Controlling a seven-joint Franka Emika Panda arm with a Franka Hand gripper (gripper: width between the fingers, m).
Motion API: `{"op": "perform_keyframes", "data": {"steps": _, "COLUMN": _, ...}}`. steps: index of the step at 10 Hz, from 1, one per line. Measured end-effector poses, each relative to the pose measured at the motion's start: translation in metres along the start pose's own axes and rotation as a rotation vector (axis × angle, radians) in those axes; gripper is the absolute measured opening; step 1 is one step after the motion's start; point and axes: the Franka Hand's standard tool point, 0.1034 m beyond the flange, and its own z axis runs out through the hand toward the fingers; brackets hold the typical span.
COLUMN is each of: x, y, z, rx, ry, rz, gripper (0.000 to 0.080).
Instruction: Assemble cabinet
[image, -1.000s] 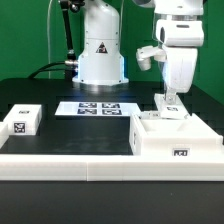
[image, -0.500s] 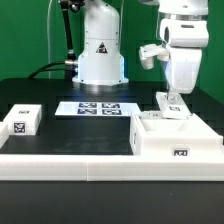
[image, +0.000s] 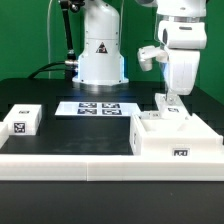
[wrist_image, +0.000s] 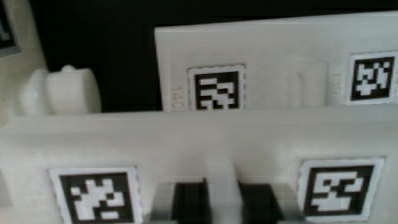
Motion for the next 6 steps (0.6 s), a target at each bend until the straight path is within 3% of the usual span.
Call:
{"op": "perform_keyframes", "data": {"steps": 4, "x": -0.004, "y": 0.002, "z": -0.014, "rx": -0.002, "ry": -0.013, "rz": 0.008, "gripper": 0.0069}}
{"op": "perform_keyframes", "data": {"steps": 6, "x": -0.005, "y": 0.002, "z": -0.012, "rx": 0.001, "ry": -0.013, "rz": 0.01, "gripper": 0.0069}}
